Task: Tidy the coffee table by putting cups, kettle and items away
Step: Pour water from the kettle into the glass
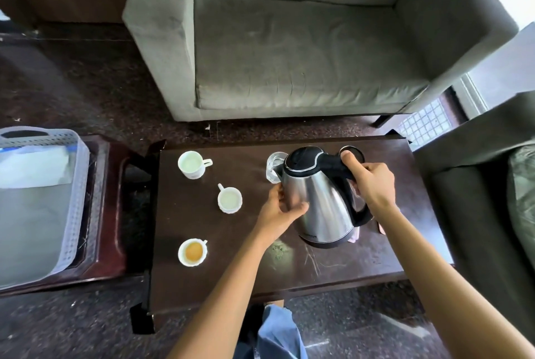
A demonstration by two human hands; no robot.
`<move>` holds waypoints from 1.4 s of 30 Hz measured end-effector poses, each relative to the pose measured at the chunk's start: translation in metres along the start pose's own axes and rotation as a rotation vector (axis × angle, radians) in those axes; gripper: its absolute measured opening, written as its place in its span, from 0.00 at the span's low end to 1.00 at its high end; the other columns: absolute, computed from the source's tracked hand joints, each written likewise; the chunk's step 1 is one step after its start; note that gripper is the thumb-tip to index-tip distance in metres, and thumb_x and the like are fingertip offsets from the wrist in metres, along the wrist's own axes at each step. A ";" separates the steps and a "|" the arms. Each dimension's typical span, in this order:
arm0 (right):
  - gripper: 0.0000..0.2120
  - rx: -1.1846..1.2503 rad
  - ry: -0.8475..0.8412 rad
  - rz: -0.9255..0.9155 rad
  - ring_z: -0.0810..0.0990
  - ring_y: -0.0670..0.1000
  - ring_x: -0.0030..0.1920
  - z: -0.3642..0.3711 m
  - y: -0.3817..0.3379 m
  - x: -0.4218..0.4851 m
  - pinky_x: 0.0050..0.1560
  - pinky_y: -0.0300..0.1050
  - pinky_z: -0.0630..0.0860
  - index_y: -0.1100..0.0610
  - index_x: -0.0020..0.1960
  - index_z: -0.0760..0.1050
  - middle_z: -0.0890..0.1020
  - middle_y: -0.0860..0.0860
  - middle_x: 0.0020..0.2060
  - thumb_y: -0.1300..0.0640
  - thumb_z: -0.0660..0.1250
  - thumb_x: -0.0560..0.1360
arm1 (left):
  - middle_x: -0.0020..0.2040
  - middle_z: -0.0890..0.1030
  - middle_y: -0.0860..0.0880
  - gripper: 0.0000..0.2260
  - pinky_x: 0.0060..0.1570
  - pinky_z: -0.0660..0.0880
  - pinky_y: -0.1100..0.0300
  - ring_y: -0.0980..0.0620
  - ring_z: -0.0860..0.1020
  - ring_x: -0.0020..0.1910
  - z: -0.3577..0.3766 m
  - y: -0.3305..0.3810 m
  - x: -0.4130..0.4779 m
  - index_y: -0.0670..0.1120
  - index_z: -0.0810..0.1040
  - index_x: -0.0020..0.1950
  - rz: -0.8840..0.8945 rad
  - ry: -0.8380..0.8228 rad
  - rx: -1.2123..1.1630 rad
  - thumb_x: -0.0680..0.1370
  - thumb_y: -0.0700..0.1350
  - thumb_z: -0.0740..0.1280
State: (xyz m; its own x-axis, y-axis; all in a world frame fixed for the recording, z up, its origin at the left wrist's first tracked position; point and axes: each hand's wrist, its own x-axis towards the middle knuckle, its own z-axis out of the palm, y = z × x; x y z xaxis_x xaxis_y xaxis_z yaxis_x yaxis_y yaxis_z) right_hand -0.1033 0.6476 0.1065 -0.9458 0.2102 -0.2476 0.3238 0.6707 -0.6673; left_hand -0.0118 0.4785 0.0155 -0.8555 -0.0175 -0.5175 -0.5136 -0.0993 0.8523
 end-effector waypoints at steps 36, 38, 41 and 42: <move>0.38 -0.620 -0.115 -0.241 0.76 0.58 0.36 0.017 -0.047 0.067 0.36 0.46 0.67 0.61 0.33 0.74 0.76 0.53 0.30 0.24 0.57 0.67 | 0.58 0.78 0.54 0.22 0.63 0.71 0.59 0.69 0.77 0.51 0.050 -0.021 0.060 0.43 0.67 0.66 -0.151 -0.084 -0.286 0.75 0.44 0.71; 0.37 -0.635 -0.120 -0.250 0.75 0.58 0.36 0.018 -0.050 0.069 0.35 0.46 0.66 0.61 0.33 0.73 0.74 0.52 0.29 0.24 0.57 0.68 | 0.58 0.78 0.53 0.22 0.64 0.71 0.58 0.69 0.78 0.50 0.052 -0.020 0.061 0.43 0.67 0.66 -0.152 -0.070 -0.303 0.75 0.43 0.70; 0.36 -0.648 -0.131 -0.247 0.74 0.57 0.36 0.019 -0.055 0.071 0.37 0.46 0.66 0.61 0.35 0.73 0.72 0.51 0.29 0.25 0.58 0.68 | 0.55 0.78 0.55 0.19 0.60 0.72 0.62 0.71 0.79 0.46 0.054 -0.016 0.061 0.42 0.67 0.65 -0.147 -0.059 -0.326 0.76 0.41 0.69; 0.36 -0.653 -0.137 -0.243 0.74 0.58 0.37 0.019 -0.056 0.072 0.38 0.46 0.66 0.61 0.35 0.73 0.71 0.51 0.29 0.25 0.58 0.68 | 0.54 0.78 0.55 0.19 0.58 0.73 0.64 0.72 0.79 0.45 0.054 -0.014 0.061 0.42 0.67 0.64 -0.147 -0.059 -0.328 0.76 0.40 0.68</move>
State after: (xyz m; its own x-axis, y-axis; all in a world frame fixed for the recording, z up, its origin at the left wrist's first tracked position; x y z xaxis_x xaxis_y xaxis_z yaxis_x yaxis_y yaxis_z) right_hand -0.1888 0.6113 0.1130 -0.9636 -0.0619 -0.2601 -0.0181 0.9857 -0.1678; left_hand -0.0601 0.5327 -0.0240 -0.7815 0.0770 -0.6191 -0.5906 -0.4110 0.6945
